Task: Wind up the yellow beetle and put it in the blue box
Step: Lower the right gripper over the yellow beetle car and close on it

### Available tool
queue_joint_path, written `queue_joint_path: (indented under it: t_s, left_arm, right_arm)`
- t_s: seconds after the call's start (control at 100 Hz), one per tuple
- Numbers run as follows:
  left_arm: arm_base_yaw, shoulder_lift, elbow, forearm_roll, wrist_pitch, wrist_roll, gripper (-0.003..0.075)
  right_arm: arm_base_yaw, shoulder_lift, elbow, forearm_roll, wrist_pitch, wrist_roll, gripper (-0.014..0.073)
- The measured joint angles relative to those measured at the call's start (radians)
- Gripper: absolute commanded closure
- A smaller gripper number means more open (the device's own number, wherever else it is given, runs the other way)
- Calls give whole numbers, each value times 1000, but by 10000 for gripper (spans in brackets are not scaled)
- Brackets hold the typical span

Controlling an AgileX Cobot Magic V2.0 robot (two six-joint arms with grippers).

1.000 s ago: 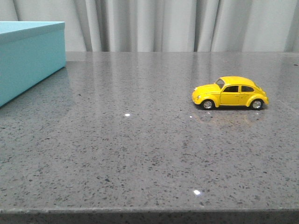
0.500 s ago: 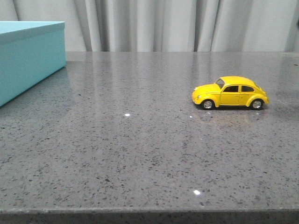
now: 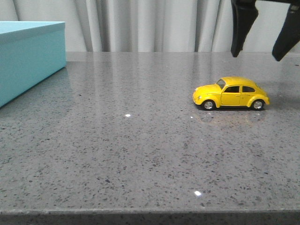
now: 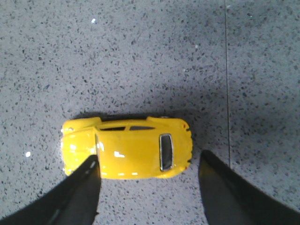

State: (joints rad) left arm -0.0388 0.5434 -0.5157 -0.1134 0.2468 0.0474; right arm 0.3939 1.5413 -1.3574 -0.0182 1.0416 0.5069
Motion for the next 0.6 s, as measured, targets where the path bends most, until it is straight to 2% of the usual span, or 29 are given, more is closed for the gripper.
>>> queue_joint_path:
  t_s: [0.5,0.6]
  left_arm:
    - [0,0,0,0,0,0,365]
    - [0,0,0,0,0,0,365]
  right_arm:
    - [34,81,-37,18,10,4,188]
    - [34,90,-37,18,18,4,153]
